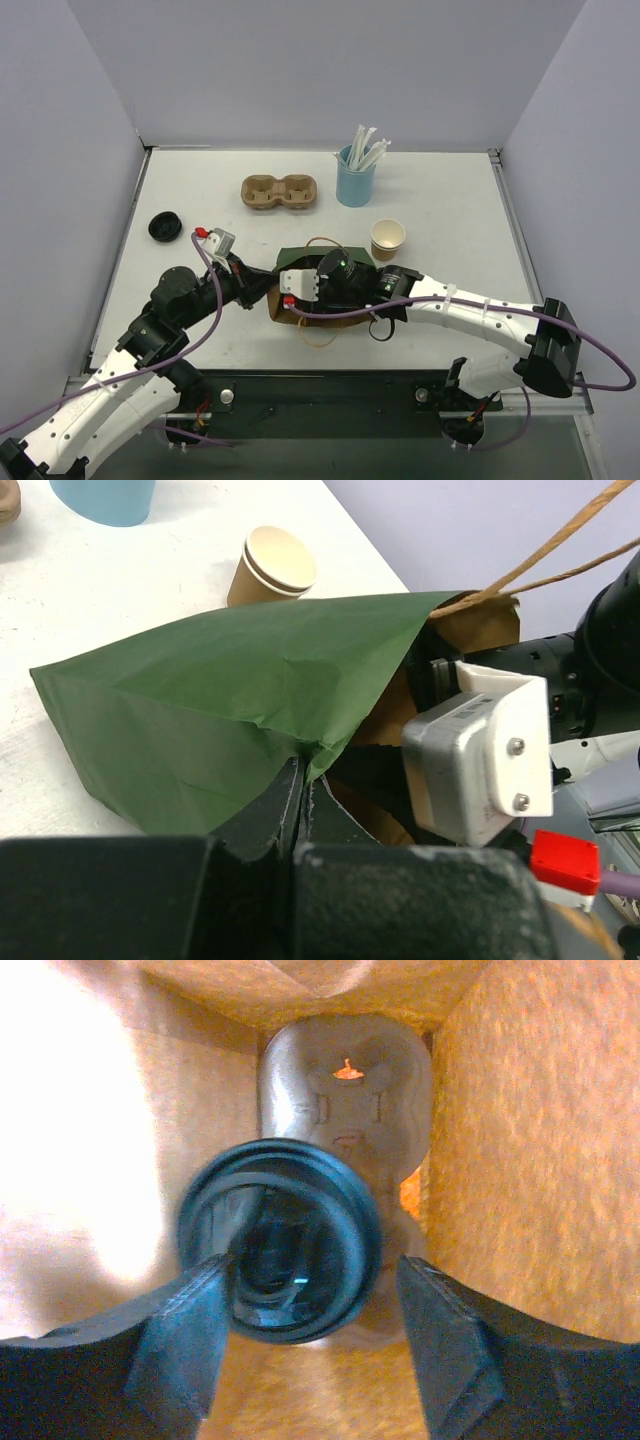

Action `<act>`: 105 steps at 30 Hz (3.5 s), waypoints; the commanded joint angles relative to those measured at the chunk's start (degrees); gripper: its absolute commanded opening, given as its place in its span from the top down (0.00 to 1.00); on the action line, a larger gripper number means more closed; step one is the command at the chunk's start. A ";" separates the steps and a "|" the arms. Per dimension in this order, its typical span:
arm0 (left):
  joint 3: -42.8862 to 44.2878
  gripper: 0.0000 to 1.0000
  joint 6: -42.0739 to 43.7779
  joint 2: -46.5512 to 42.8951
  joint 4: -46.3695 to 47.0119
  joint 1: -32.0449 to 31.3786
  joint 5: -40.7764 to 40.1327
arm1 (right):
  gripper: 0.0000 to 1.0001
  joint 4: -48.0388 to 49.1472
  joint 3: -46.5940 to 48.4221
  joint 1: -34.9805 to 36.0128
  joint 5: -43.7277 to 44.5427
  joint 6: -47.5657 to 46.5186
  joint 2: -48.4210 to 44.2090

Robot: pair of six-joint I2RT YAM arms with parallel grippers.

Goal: Pack the takeout coffee

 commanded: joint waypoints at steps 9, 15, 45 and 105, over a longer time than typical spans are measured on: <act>0.47 1.00 -0.42 0.71 3.61 0.01 0.84 | 0.25 -5.97 -1.04 -0.27 -4.46 -0.06 -4.28; 0.12 1.00 -1.83 1.24 3.88 0.01 1.29 | 0.21 -2.64 -2.44 -0.01 -2.88 -0.68 -3.31; -0.05 1.00 -2.97 1.76 3.79 0.01 0.85 | 0.45 8.71 -8.77 2.36 7.67 -2.08 -5.42; 3.11 1.00 -0.24 3.25 -1.57 0.01 -1.17 | 0.55 10.47 -8.78 -2.12 8.99 3.80 -13.94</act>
